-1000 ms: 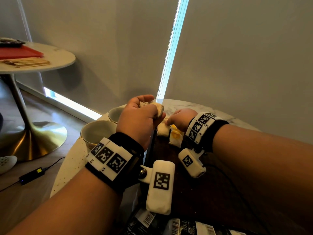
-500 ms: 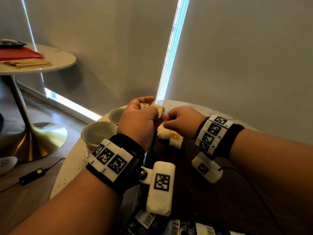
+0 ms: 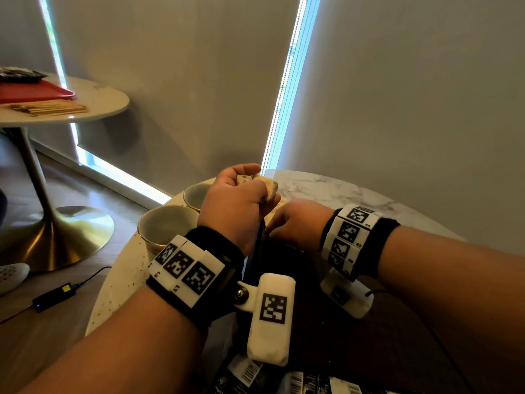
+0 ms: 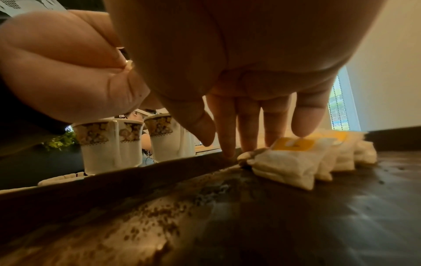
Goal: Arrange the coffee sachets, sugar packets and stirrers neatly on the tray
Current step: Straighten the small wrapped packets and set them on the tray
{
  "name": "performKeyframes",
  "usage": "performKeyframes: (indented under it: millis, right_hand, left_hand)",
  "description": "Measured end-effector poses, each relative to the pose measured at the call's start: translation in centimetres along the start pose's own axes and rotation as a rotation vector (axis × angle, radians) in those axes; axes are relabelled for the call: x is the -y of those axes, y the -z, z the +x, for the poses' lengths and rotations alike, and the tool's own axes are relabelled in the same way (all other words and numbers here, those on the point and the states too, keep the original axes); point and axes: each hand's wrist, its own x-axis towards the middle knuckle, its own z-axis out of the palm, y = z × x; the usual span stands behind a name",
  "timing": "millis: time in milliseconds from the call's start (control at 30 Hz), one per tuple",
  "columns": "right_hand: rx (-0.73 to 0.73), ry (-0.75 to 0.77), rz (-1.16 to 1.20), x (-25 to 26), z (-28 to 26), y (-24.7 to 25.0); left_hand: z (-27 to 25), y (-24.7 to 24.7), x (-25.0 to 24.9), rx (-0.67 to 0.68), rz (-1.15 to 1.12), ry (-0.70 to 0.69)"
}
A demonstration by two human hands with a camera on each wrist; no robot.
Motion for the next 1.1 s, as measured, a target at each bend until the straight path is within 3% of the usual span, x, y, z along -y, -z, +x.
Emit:
performKeyframes:
  millis: [167,267,367,467,700,800,900,1100]
  right_hand:
    - [-0.017,-0.007,0.051,-0.6,0.0,0.5]
    - [-0.136,-0.111,0.222,-1.2,0.4,1.8]
    - [-0.13,-0.226,0.288,-2.2,1.0,2.8]
    - [-0.119,-0.293,0.556,-2.8,1.4,2.7]
    - [-0.082,-0.197,0.645,-2.4,2.5,1.8]
    - [-0.103,-0.177,0.49,-2.5,2.2,2.2]
    - [-0.135,-0.233,0.151,-2.8,0.8,3.3]
    - [0.104,-0.27,-0.091,-3.0,-0.8,1.4]
  left_hand:
    - [0.1,0.2,0.0,0.011,0.008,0.001]
    - [0.1,0.2,0.0,0.017,0.018,0.0]
    - [0.1,0.1,0.0,0.008,0.008,-0.008]
    - [0.1,0.0,0.0,0.012,0.011,-0.007]
    - [0.0,0.1,0.0,0.022,0.029,0.002]
    - [-0.1,0.0,0.0,0.019,0.015,-0.001]
    - [0.1,0.1,0.0,0.016,-0.001,0.002]
    - [0.0,-0.1,0.0,0.013,-0.001,0.003]
